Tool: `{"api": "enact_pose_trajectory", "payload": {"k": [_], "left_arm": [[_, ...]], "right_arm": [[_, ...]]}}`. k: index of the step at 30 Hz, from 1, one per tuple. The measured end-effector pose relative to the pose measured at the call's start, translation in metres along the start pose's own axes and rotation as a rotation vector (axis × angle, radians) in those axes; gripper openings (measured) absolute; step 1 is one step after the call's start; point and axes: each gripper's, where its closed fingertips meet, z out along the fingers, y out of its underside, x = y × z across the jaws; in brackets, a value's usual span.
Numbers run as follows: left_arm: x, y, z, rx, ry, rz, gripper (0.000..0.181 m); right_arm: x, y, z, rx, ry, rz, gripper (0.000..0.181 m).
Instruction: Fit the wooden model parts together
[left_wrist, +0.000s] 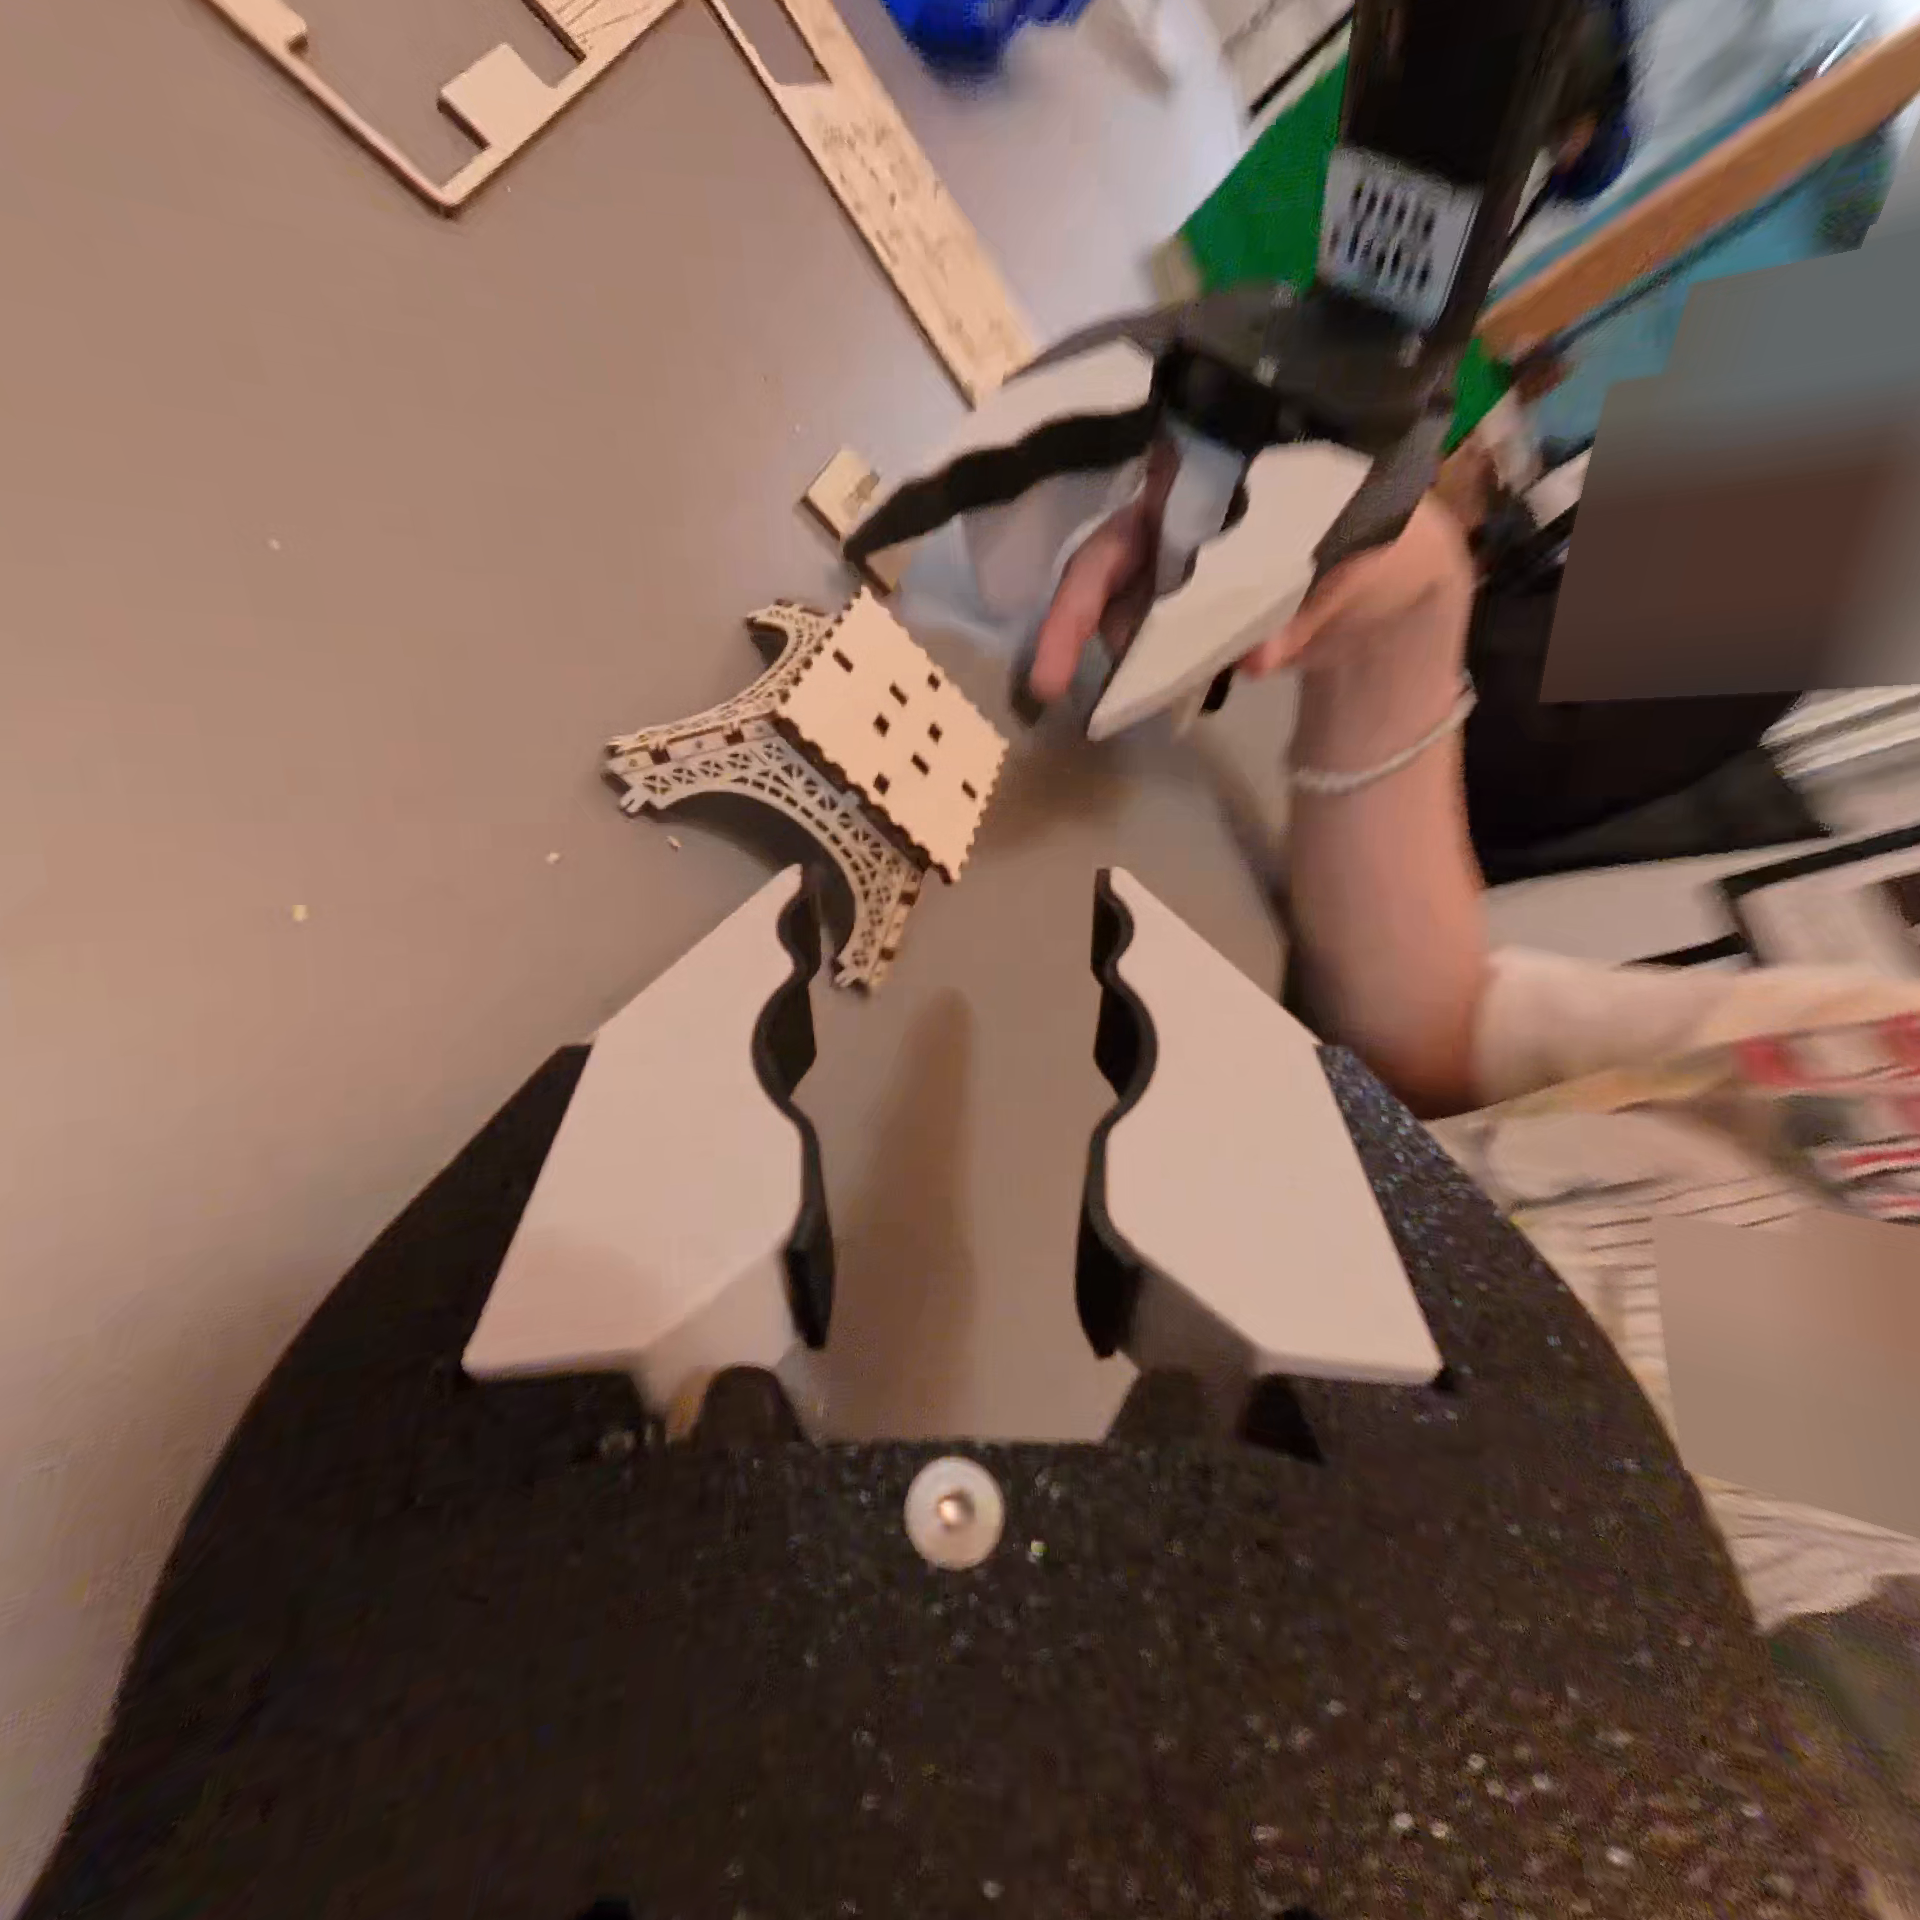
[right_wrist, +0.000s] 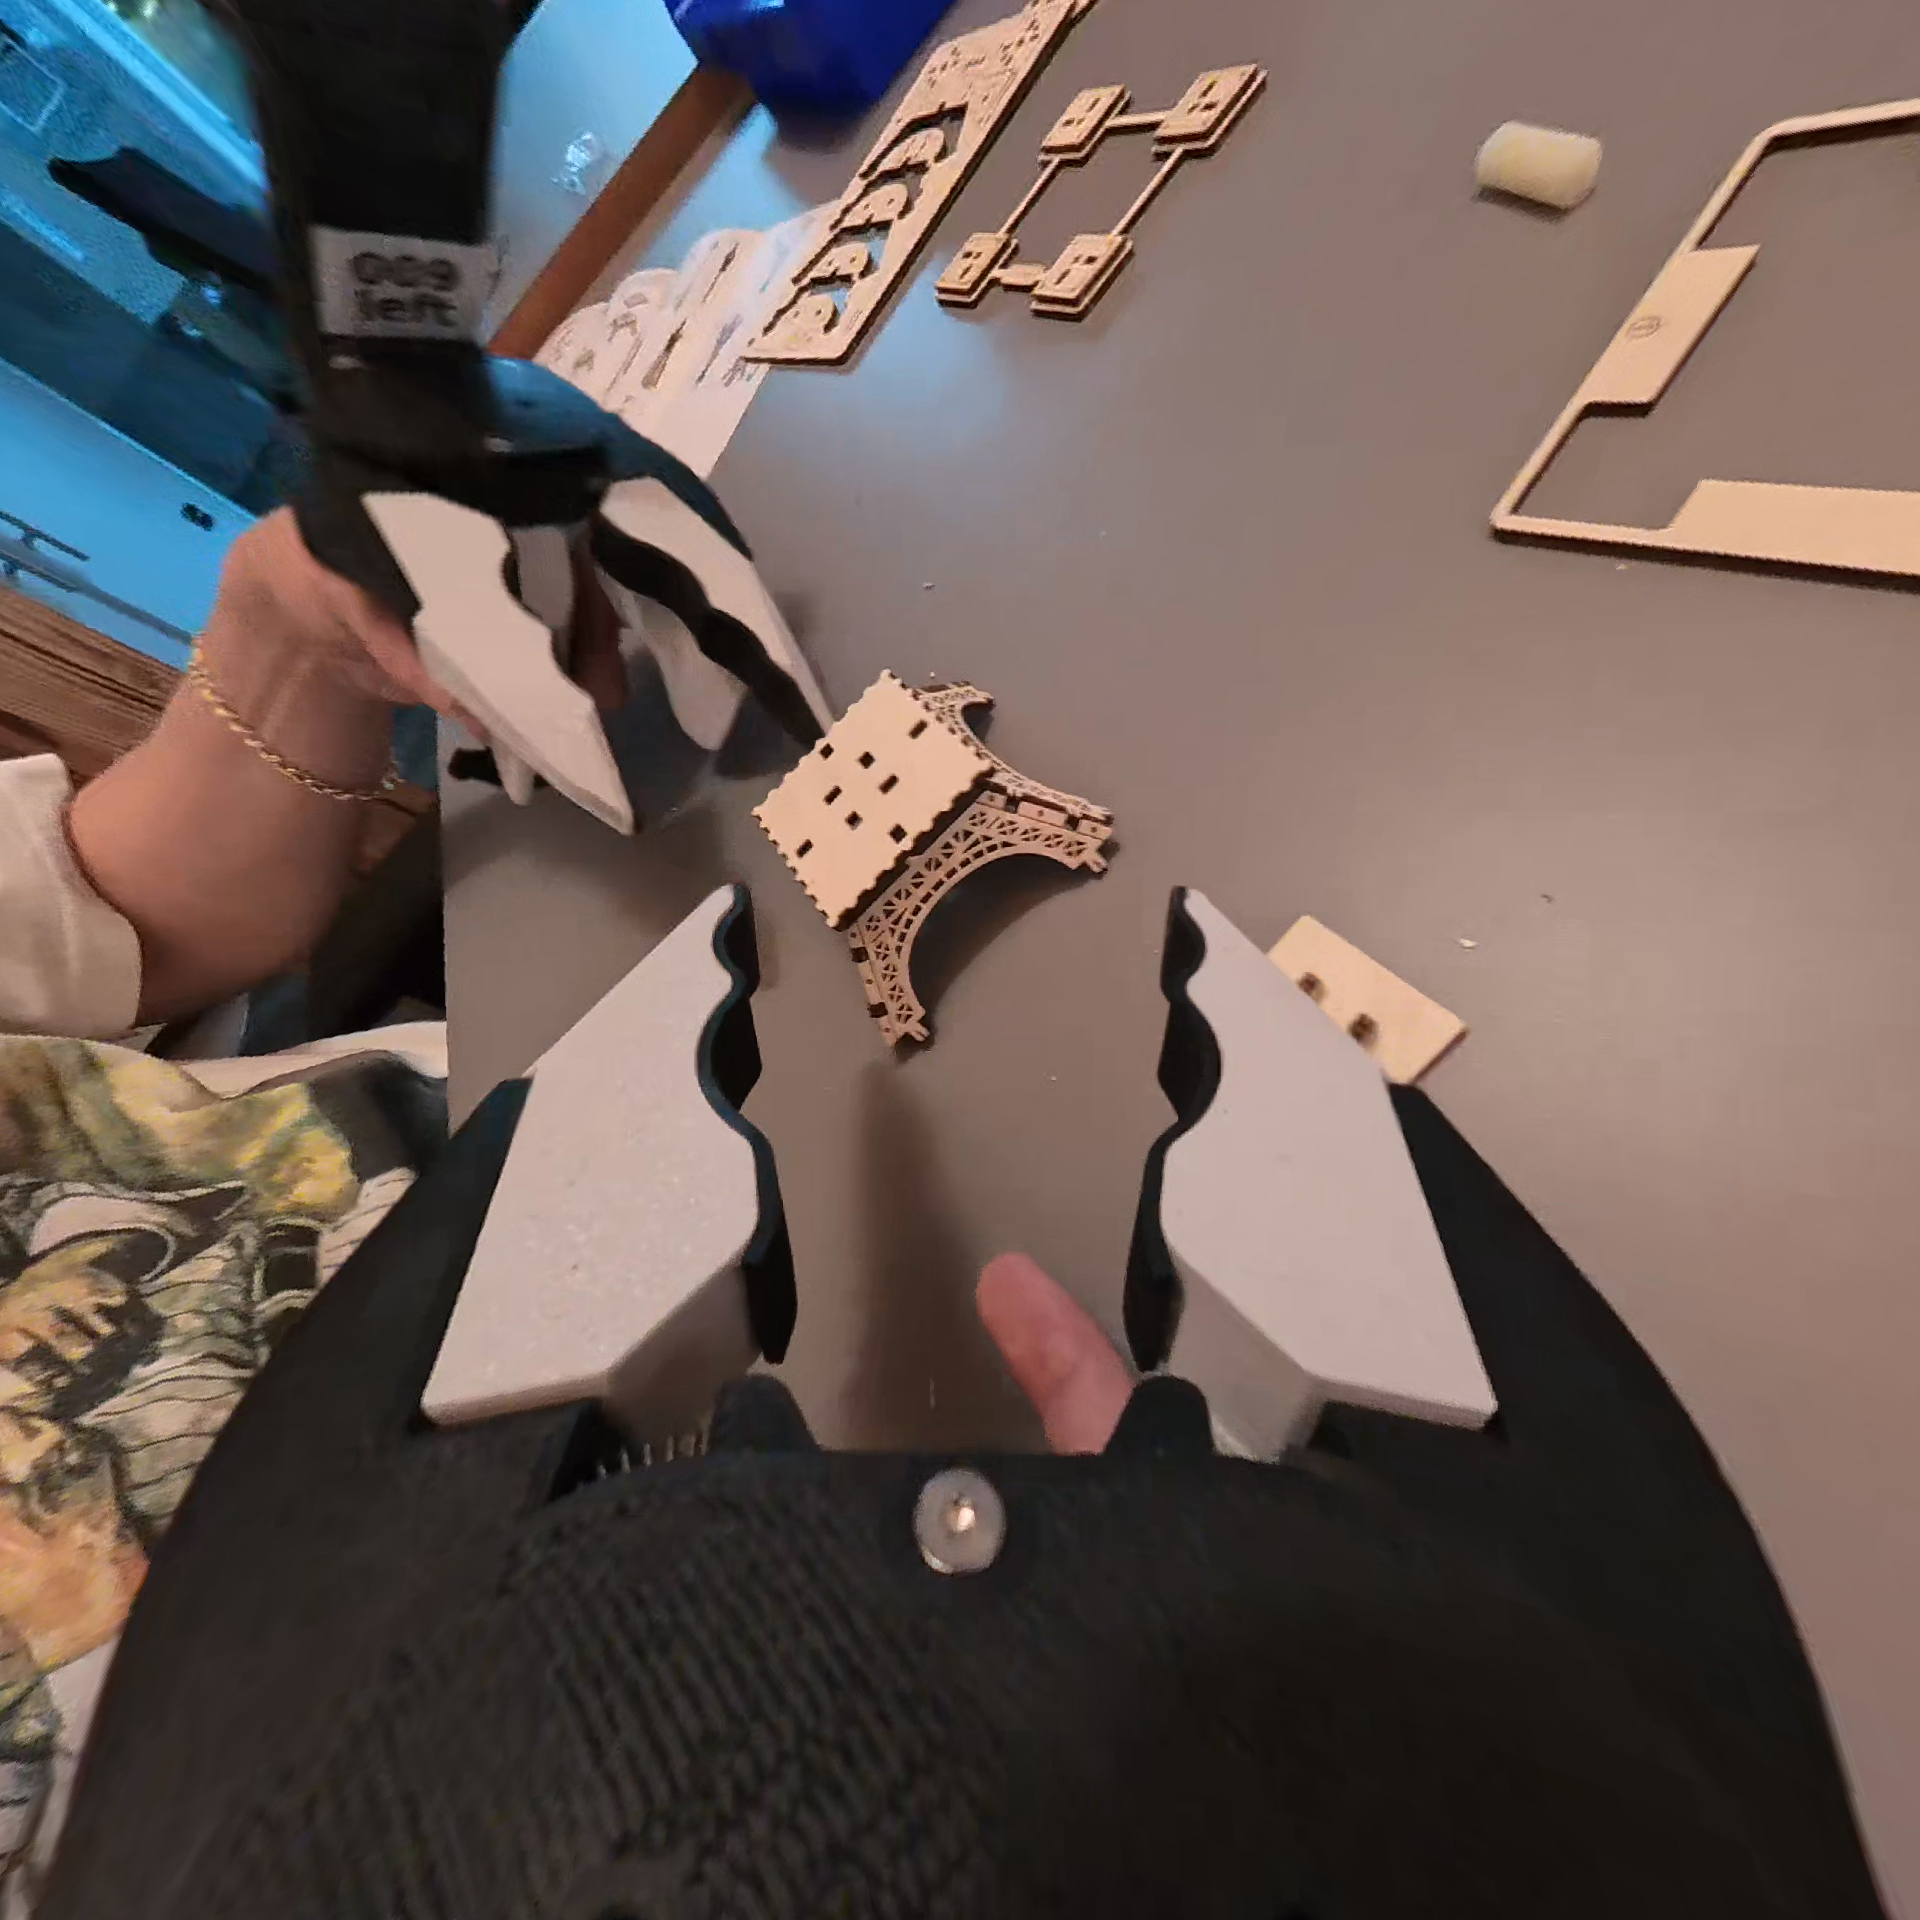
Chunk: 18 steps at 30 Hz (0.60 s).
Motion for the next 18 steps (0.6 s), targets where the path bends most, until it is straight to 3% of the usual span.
{"api": "enact_pose_trajectory", "payload": {"k": [5,11,18], "left_arm": [[-0.001,-0.012,0.002,0.044,0.159,-0.259,0.046],[-0.012,-0.014,0.002,0.015,0.096,-0.286,0.042],[-0.019,-0.017,0.007,0.005,0.049,-0.329,0.043]], "right_arm": [[-0.004,-0.001,0.008,0.013,-0.035,0.043,0.071],[-0.003,0.000,0.015,0.015,-0.065,0.081,0.052],[-0.001,-0.003,0.013,0.050,-0.114,0.129,0.042]]}}
